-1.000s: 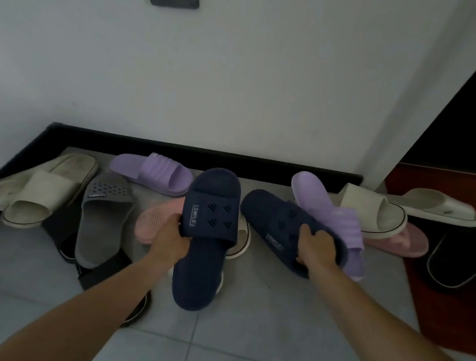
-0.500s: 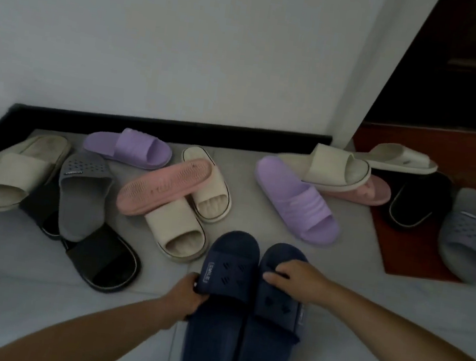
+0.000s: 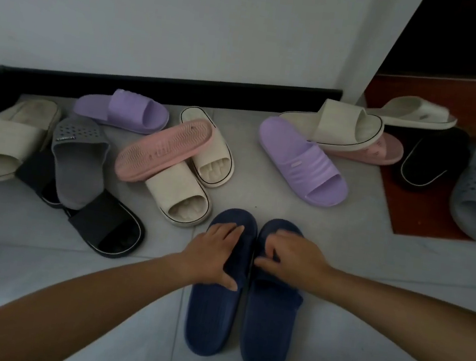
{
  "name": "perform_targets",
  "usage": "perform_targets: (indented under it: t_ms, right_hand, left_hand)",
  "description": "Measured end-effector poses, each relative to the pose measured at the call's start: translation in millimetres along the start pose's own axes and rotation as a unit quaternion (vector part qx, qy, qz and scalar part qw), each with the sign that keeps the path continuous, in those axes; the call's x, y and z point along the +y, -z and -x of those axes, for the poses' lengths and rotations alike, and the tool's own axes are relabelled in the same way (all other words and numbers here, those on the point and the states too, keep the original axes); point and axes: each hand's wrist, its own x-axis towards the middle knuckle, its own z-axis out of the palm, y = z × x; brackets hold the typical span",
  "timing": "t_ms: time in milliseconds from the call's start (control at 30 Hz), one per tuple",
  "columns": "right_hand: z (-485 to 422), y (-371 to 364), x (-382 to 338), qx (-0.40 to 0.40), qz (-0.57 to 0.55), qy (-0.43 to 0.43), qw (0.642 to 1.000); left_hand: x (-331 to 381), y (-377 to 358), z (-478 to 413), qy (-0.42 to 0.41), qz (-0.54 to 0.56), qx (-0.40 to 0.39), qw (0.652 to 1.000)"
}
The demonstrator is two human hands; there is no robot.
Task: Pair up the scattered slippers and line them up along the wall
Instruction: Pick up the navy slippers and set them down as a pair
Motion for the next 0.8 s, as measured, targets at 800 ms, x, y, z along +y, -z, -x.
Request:
perform_targets:
  t_ms: [800]
  right_hand:
    - [25.5,-31.1,-8.3,0.199,-0.286,-0.236,0.907]
  left_hand:
    - [36.1,37.1,-18.4,0.016,0.067,0.091,0.993]
